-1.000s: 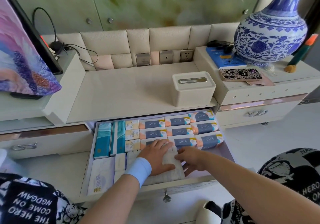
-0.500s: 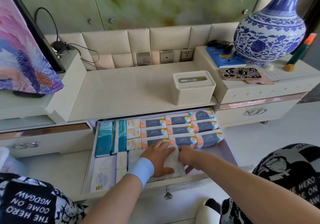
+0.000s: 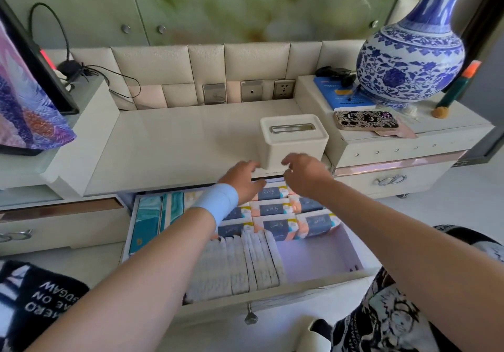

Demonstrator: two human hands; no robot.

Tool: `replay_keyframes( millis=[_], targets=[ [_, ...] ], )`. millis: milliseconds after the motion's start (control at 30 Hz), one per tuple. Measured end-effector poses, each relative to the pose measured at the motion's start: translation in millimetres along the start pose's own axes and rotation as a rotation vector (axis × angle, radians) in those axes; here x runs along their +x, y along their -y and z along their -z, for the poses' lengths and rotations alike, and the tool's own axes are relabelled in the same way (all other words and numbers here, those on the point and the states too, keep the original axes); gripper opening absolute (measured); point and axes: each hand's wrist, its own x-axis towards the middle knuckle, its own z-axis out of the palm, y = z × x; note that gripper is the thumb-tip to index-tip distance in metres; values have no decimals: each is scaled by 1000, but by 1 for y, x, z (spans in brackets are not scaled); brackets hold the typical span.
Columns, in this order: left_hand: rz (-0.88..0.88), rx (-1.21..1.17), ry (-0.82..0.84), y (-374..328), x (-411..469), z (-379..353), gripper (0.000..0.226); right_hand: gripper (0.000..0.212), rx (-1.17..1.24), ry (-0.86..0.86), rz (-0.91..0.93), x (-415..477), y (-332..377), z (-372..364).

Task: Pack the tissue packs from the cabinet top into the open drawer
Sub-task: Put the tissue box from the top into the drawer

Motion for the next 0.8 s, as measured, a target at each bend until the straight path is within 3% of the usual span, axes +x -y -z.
replay_keyframes(
  millis=[133, 300, 433, 500, 667, 800],
  targets=[
    [0, -52, -84, -24, 31, 18, 63, 59, -305, -157, 187, 32, 0, 26],
    [51, -208, -60, -48, 57, 23, 66, 95, -542, 111, 107, 65, -16, 31],
    [22, -290, 2, -50, 64, 17, 61, 80, -545, 59, 140, 75, -26, 25],
    [3, -330, -43, -45, 63, 14, 56, 73, -630, 9, 174, 79, -27, 26],
    [-12, -494, -156, -35, 53, 11, 22, 62, -648, 40, 219, 71, -33, 29],
    [46, -513, -138, -27, 35, 4, 36, 57, -611, 33, 285, 46, -31, 34]
  ],
)
